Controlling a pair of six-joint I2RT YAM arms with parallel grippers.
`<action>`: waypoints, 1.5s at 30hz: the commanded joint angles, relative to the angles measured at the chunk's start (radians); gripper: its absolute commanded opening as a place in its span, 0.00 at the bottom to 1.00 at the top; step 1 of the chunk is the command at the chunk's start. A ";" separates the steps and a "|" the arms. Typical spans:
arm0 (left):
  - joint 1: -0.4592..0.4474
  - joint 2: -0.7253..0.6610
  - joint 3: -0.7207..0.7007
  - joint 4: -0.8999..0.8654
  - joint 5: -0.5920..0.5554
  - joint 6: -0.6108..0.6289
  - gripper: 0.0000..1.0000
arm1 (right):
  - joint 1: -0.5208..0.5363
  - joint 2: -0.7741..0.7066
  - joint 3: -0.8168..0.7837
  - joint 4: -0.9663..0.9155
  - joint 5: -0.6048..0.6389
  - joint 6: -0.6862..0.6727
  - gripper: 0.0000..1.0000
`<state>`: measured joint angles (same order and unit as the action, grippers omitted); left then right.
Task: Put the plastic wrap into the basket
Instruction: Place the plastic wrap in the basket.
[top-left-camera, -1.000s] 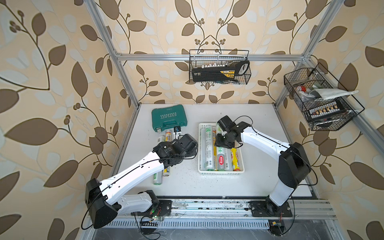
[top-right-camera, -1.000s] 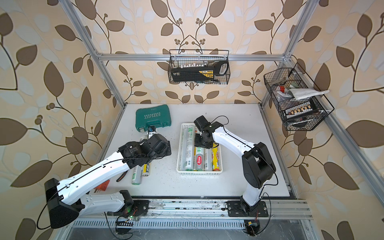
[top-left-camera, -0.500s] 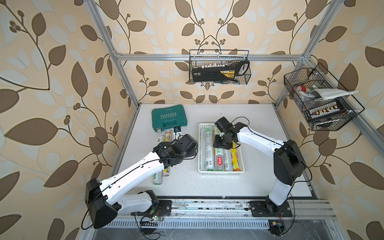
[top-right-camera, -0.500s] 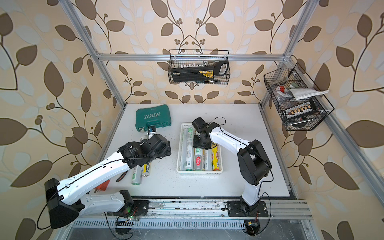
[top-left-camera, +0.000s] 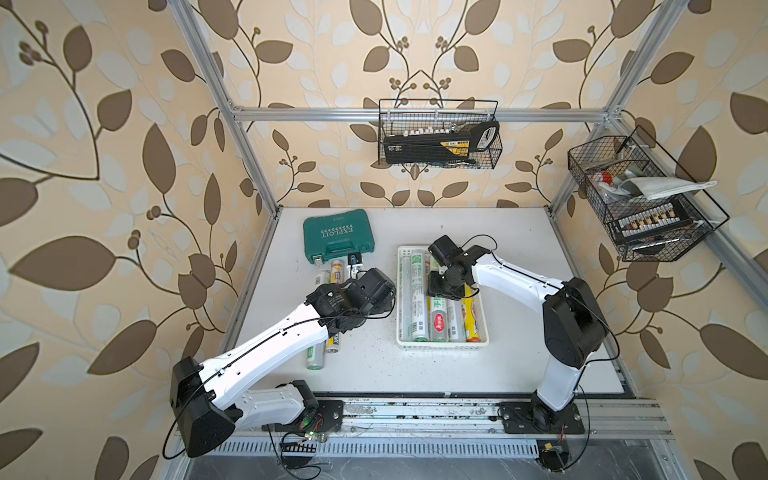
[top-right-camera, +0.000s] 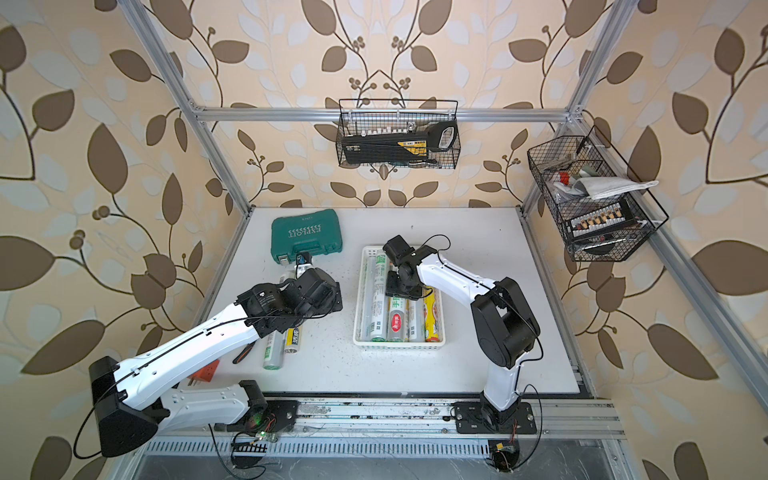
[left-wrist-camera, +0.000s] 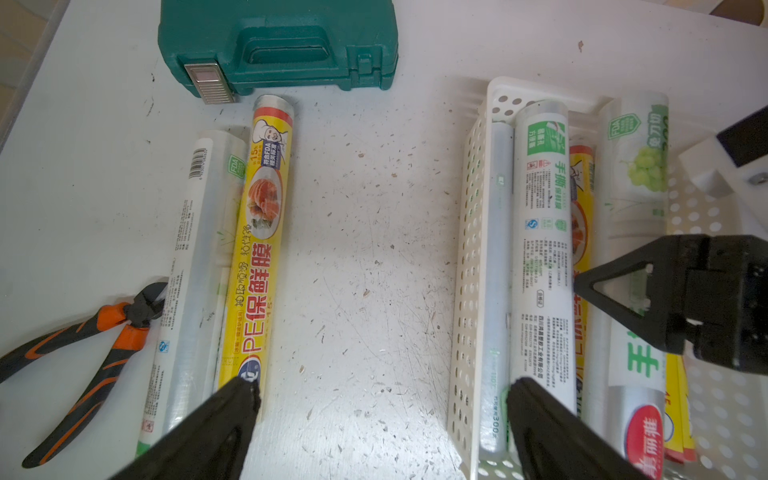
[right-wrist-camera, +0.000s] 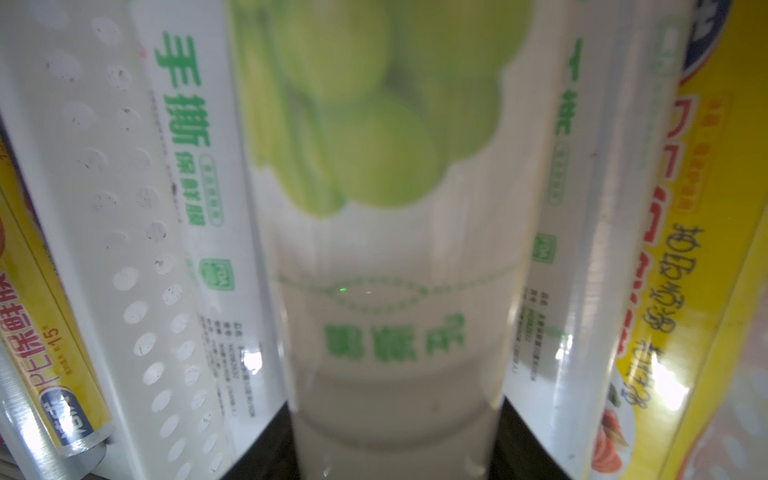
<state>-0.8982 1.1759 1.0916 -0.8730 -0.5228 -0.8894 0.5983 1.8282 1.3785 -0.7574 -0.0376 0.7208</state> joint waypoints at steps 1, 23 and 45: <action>-0.004 -0.007 -0.006 -0.011 -0.026 0.000 0.99 | 0.012 0.002 0.006 0.032 -0.006 0.011 0.56; -0.004 -0.017 -0.010 -0.014 -0.039 0.000 0.99 | 0.011 -0.098 0.017 -0.018 0.017 0.002 0.57; 0.138 -0.048 -0.045 -0.023 -0.057 0.079 0.99 | 0.009 -0.524 -0.118 -0.012 0.140 -0.214 0.73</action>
<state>-0.8036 1.1576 1.0748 -0.8948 -0.5972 -0.8528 0.6060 1.3148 1.2984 -0.7776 0.0700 0.5724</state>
